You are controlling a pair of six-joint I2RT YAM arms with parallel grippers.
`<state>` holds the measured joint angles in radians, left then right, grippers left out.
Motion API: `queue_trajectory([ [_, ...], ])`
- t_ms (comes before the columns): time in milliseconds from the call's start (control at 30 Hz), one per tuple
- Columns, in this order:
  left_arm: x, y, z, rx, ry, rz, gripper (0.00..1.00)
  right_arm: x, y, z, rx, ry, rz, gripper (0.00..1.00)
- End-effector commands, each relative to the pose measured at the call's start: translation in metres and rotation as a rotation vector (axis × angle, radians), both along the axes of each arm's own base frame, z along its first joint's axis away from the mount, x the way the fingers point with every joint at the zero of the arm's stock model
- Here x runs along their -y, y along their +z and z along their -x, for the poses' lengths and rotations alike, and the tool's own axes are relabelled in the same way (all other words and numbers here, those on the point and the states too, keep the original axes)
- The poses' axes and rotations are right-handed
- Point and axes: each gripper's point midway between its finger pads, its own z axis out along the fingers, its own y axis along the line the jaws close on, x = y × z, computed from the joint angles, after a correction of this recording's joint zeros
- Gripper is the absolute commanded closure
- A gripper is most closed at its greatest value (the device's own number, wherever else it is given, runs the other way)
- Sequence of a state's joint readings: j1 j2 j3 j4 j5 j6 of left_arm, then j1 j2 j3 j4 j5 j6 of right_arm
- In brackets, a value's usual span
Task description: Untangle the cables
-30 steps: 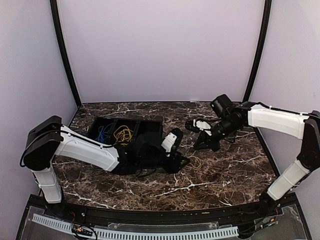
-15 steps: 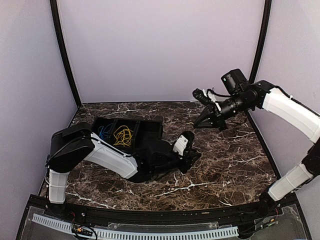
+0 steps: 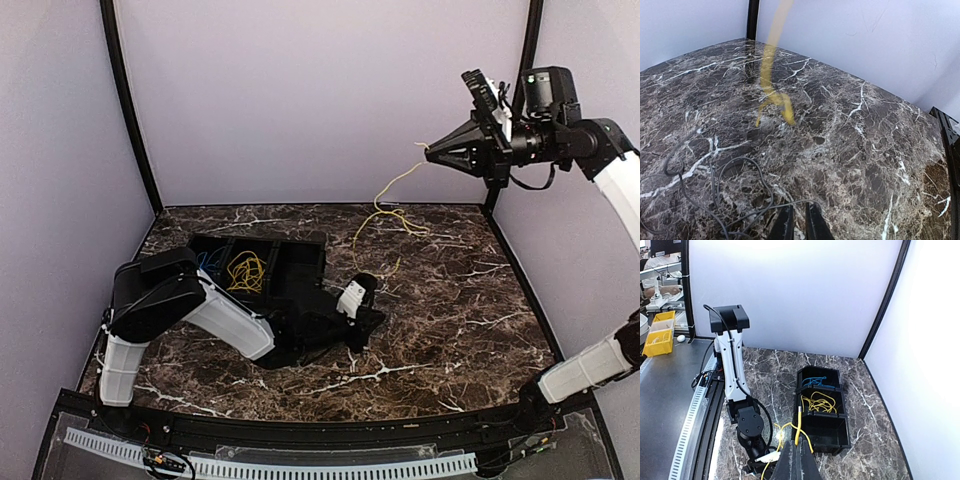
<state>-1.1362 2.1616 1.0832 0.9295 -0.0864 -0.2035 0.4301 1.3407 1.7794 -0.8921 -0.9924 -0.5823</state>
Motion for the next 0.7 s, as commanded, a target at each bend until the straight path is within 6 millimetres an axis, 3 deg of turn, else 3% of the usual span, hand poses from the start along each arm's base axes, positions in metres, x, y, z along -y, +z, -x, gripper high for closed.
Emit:
queue_trajectory([
  [0, -0.004, 0.008, 0.003, -0.023, -0.012, 0.042, 0.9, 0.012, 0.045, 0.012, 0.091, -0.025, -0.093, 1.0],
  [133, -0.007, 0.008, 0.009, -0.042, -0.029, 0.06, 0.89, 0.021, 0.068, 0.016, 0.148, -0.067, -0.126, 1.0],
  [233, -0.014, 0.024, 0.023, -0.042, -0.084, 0.116, 0.85, 0.021, 0.06, 0.009, 0.129, -0.096, -0.118, 1.0],
  [433, -0.035, 0.087, 0.053, -0.051, -0.152, 0.305, 0.62, 0.021, 0.031, 0.001, 0.094, -0.124, -0.088, 1.0],
  [467, -0.04, 0.109, 0.057, -0.042, -0.153, 0.361, 0.58, 0.021, 0.028, 0.001, 0.089, -0.127, -0.084, 1.0],
  [500, -0.046, 0.108, 0.062, -0.048, -0.15, 0.362, 0.57, 0.021, 0.024, 0.0, 0.083, -0.131, -0.078, 1.0],
  [533, -0.053, 0.127, 0.062, -0.03, -0.131, 0.401, 0.55, 0.021, 0.021, 0.0, 0.081, -0.134, -0.074, 1.0],
  [567, -0.058, 0.126, 0.066, -0.034, -0.128, 0.397, 0.54, 0.022, 0.019, -0.001, 0.08, -0.137, -0.07, 1.0],
  [667, -0.076, 0.148, 0.062, -0.044, -0.059, 0.413, 0.53, 0.022, 0.011, -0.003, 0.075, -0.148, -0.056, 1.0],
])
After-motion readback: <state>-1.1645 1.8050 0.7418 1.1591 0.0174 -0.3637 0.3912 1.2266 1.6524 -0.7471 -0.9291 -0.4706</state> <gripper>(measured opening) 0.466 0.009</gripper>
